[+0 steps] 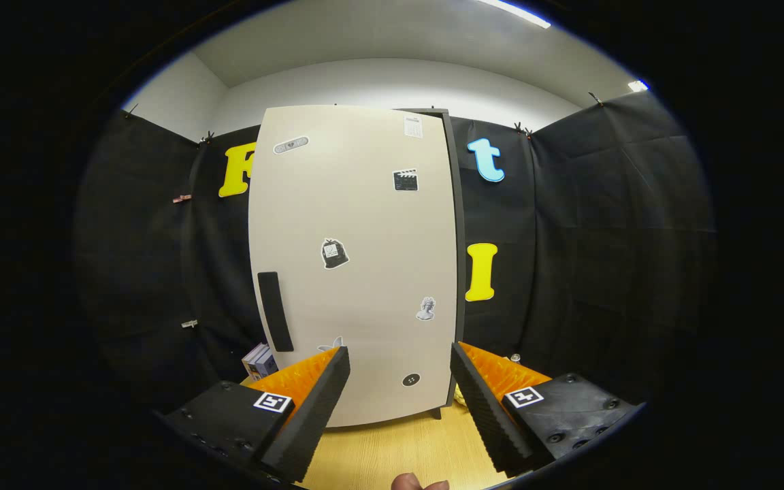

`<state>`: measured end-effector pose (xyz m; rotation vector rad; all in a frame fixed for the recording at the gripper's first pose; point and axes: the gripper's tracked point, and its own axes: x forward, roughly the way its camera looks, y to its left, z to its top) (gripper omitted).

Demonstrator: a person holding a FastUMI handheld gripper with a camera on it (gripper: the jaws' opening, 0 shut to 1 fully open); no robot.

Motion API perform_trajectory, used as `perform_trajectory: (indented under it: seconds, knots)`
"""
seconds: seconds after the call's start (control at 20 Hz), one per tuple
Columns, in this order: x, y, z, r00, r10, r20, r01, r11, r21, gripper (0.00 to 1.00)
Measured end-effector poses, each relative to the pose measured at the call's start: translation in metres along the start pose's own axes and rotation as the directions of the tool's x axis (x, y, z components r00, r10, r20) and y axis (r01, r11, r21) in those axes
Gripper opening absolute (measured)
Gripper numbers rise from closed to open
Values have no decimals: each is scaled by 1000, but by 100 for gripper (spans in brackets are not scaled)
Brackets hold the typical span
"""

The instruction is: Open the shoe cabinet door, grab the shoes and put them into the shoe cabinet, then close the shoe cabinet door.

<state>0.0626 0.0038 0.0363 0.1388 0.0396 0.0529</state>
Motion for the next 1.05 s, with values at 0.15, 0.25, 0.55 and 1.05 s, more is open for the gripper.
perform_trajectory:
  seconds: [0.15, 0.25, 0.55, 1.05]
  knots:
    - [-1, -5, 0, 1000, -7, 5, 7, 1000, -11, 98]
    - [-2, -5, -1, 1000, -5, 2, 5, 1000, -8, 98]
    - [-5, -3, 1, 1000, -3, 10, 3, 1000, -14, 98]
    - [11, -15, -9, 998, -61, 25, 62, 998, -33, 97]
